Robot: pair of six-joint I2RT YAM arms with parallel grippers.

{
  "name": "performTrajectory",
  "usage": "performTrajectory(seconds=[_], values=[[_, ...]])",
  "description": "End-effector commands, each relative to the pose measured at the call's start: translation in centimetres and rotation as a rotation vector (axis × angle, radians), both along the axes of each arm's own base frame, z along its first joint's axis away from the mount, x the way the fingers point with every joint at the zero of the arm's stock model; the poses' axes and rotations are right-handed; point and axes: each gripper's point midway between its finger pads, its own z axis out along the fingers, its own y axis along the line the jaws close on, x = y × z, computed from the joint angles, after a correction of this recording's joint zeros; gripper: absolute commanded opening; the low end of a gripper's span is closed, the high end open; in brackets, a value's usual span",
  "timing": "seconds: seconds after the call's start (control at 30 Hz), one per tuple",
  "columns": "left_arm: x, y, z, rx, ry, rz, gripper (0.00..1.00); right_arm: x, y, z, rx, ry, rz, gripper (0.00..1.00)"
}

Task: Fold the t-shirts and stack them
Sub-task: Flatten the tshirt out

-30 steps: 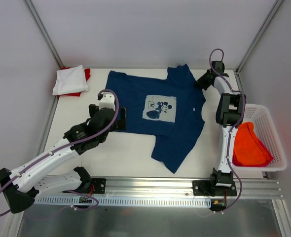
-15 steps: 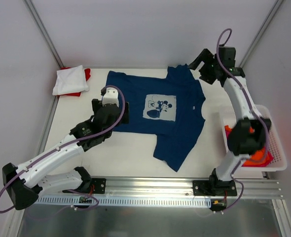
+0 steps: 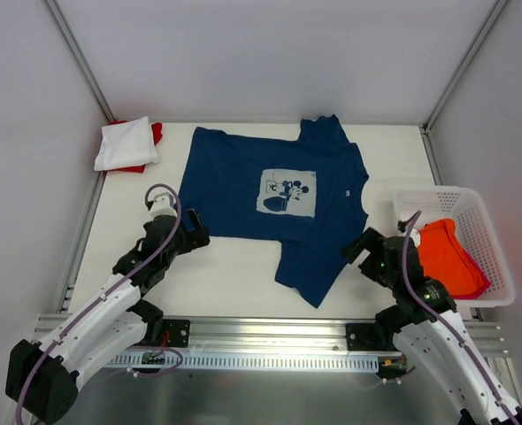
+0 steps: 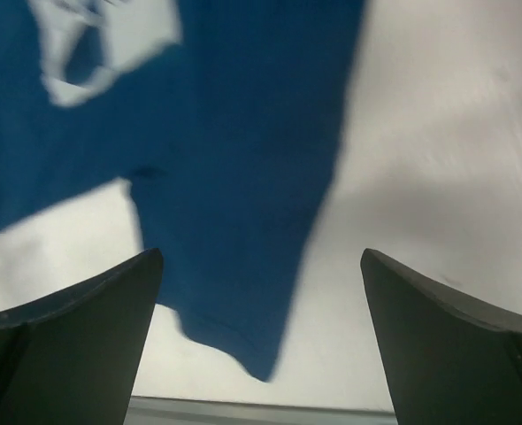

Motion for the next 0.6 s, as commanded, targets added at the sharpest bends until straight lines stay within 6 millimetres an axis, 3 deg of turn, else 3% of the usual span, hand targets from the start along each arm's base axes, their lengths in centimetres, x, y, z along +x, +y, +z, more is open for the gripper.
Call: performTrajectory(seconds=[0.0,0.03,0.17,0.23,0.37,0.5,0.57], values=[[0.2,-2.2,-0.6,-0.114,0.011,-0.049,0.99,-2.7,-1.1,-3.5,-0.04,0.145,-0.067,1.0],[-0.1,-2.5,-1.4,-0.117,0.034,-0.063,0.99,-3.7,-1.4,-5.4,-0.088,0.216,-0.063,0.99],[-0.6,-3.5,-2.2,-0.172,0.046,-0.099,0.99,-5.5,-2.0,-8.9,-0.24,0.337,-0.081,1.0],[-0.7,-3.7,-2.1,-0.188,0.04,-0.103,0.99,-6.1,0.0,-10.1,-0.283,0.354,0.004,1.0],[-0.8,-3.5,-1.8,-0.184,0.015,-0.105,0.99,-6.8,3.7,-9.9,-0.323,0.297,0.067,1.0],[-1.3,-3.4,-2.0,-0.184,0.012,-0.118,0.99,-6.8,7.8,-10.3,-0.242,0.27,0.11,0.99],[-1.5,-3.4,-1.9,-0.189,0.002,-0.125,0.99,-6.8,8.6,-10.9,-0.223,0.265,0.127,0.99]])
